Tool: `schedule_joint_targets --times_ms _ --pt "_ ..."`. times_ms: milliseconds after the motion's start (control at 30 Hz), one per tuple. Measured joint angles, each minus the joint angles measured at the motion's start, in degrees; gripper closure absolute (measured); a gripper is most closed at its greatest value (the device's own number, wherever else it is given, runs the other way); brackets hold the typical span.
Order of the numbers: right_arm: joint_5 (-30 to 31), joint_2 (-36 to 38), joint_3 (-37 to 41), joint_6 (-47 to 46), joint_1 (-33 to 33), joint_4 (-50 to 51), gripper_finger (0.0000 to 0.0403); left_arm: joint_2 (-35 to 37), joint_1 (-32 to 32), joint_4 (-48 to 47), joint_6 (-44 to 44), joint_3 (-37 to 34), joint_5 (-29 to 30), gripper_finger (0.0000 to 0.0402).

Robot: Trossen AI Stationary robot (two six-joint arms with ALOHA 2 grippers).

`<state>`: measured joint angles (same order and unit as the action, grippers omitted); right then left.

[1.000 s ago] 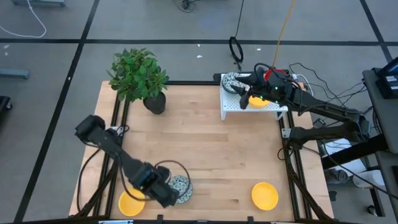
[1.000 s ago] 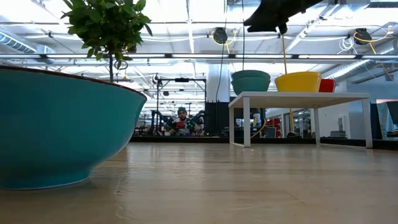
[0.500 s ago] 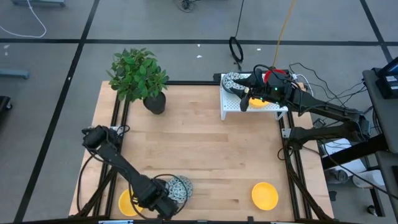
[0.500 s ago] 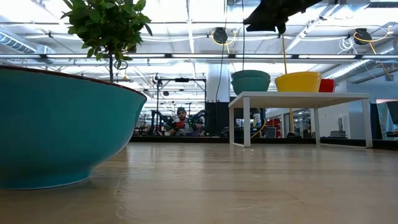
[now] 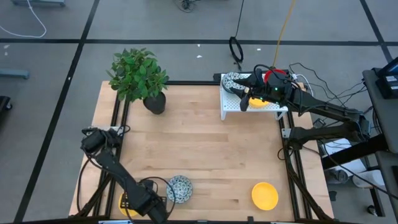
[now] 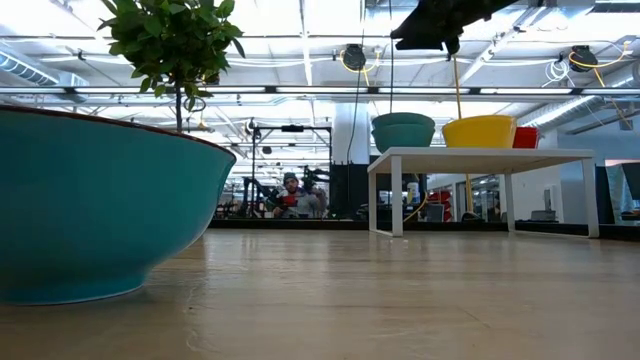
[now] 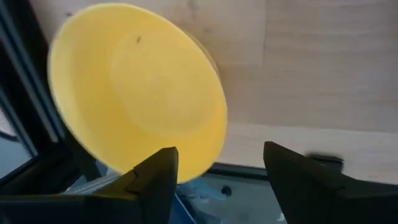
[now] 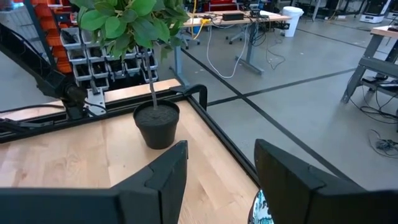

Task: Pick & Place Mini bowls
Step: Stack the yellow bowl on the yellow bowl on the shelf

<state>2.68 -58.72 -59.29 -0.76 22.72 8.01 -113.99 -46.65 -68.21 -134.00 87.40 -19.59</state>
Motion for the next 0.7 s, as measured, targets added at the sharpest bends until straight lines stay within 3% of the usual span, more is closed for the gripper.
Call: schedule_joint_targets --times_ms 233,367,467,633,700 --pt "0.0 0.0 0.0 -0.1 0.0 0.0 0.0231 0.0 0.0 11.5 0.2 -7.5 0.1 0.0183" --pt "0.0 0.0 0.0 -0.1 0.0 0.0 0.0234 -0.1 0.1 13.3 0.8 -10.6 0.1 0.0214" --pt "0.0 0.0 0.0 -0.1 0.0 0.0 0.0234 0.0 0.1 13.4 3.4 -11.7 0.1 0.0261" --pt "0.1 0.0 0.0 -0.1 0.0 0.0 0.0234 0.0 0.3 11.9 9.4 -11.9 0.1 0.0372" --pt "0.2 0.0 0.0 -0.1 0.0 0.0 0.0234 0.0 0.6 11.3 10.5 -11.9 0.2 0.0391"
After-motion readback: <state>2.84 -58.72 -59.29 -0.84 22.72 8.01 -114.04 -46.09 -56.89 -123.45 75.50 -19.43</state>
